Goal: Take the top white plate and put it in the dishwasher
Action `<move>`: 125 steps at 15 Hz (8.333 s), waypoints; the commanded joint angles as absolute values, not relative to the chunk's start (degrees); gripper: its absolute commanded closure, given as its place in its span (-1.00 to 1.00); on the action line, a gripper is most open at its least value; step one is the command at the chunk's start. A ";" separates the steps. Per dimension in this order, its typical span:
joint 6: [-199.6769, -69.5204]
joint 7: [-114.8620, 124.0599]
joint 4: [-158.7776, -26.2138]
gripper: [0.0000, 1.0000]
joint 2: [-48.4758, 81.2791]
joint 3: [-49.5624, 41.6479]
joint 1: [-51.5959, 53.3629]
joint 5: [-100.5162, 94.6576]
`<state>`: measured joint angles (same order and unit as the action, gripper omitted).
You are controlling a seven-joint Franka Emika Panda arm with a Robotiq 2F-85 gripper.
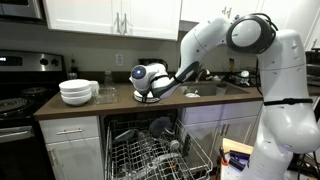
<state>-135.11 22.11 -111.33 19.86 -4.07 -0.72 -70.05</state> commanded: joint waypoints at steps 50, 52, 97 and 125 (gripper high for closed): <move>-136.79 18.26 -112.26 -0.33 17.89 -3.66 -1.91 -69.01; -136.81 18.27 -112.35 -0.34 17.94 -3.71 -2.00 -68.97; -142.23 17.57 -112.22 0.28 19.22 -4.51 -3.46 -68.73; -140.36 14.67 -113.23 0.89 16.60 -3.27 -2.26 -66.22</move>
